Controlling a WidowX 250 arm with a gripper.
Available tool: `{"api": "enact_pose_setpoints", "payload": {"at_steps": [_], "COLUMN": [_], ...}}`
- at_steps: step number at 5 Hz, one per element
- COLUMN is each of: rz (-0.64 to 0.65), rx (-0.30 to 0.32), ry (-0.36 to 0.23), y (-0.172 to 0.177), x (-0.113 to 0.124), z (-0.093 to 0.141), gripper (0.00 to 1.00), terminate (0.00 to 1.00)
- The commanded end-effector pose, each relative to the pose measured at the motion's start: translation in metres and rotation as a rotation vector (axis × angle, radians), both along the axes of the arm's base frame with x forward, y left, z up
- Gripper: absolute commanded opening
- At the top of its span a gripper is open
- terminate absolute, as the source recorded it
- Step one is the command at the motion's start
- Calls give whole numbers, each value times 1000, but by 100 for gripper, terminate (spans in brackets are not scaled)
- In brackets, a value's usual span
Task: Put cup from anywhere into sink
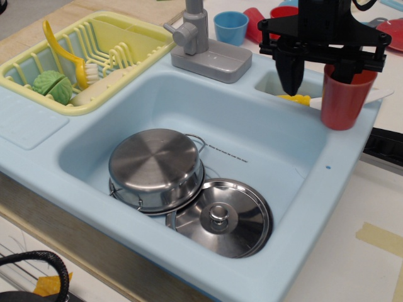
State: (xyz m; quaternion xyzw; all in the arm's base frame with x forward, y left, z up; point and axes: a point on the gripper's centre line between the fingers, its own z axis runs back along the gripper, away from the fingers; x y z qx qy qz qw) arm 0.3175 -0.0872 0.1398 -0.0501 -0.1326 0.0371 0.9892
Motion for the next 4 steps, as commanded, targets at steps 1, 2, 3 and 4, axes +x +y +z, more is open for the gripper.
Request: {"api": "enact_pose_setpoints", "payload": {"at_steps": [1, 2, 3, 4], "rz": [15, -2, 0, 29], "rx": [1, 27, 49, 60], "ry": [-18, -15, 11, 45], "y": [3, 3, 5, 12], "x": [5, 4, -2, -16], "z": [10, 17, 27, 35], "gripper": [0, 0, 0, 0], "terminate": [0, 0, 0, 0]}}
